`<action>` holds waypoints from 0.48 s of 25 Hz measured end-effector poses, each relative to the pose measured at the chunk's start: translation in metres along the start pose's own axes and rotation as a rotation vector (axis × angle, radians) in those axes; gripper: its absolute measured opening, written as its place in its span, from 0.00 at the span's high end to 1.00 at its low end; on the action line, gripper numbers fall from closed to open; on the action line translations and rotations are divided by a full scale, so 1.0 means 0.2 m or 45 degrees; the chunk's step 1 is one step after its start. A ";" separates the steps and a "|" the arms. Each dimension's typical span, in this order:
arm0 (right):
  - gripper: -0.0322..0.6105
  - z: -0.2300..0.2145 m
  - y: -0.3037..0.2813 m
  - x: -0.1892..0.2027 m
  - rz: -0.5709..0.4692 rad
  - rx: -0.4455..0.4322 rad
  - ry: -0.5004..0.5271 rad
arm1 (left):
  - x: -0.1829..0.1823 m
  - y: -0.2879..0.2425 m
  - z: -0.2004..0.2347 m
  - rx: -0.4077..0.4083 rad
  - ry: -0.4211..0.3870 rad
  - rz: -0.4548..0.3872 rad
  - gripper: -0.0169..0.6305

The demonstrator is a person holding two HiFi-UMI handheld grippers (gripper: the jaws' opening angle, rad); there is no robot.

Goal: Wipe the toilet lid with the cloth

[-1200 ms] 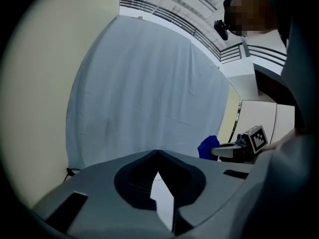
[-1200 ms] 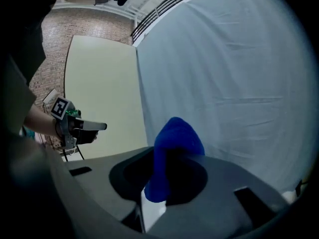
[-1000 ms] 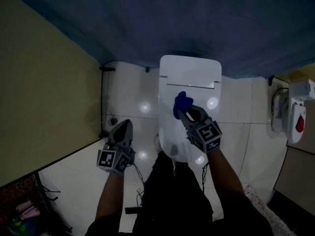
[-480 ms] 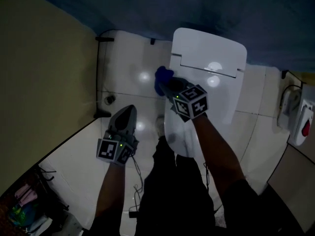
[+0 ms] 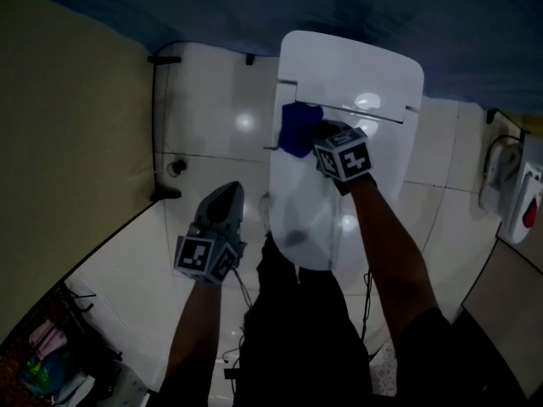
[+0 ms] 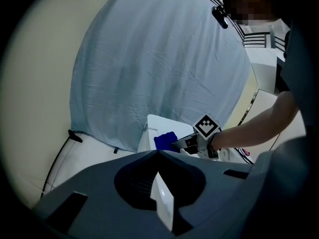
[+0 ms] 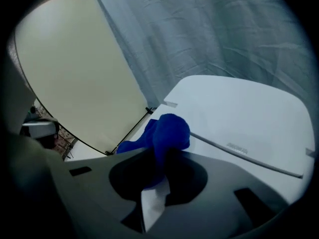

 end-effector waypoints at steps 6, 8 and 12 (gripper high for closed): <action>0.86 -0.19 0.11 0.08 -0.004 0.074 0.016 | 0.08 -0.08 -0.11 0.060 -0.047 0.059 0.99; 0.86 -0.27 0.16 0.11 -0.013 0.091 -0.002 | 0.07 -0.11 -0.15 0.059 -0.041 0.049 0.99; 0.86 -0.42 0.27 0.18 -0.034 0.131 -0.054 | 0.09 -0.14 -0.21 0.080 -0.061 0.068 0.99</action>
Point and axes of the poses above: the fingertips, and each gripper's own axes: y backward along the fingers, z to its left, x out of its underside, the point moved 4 cm from there along y, backward along the fingers, and after that the axes turned 7 degrees about -y, right-handed, at the moved point
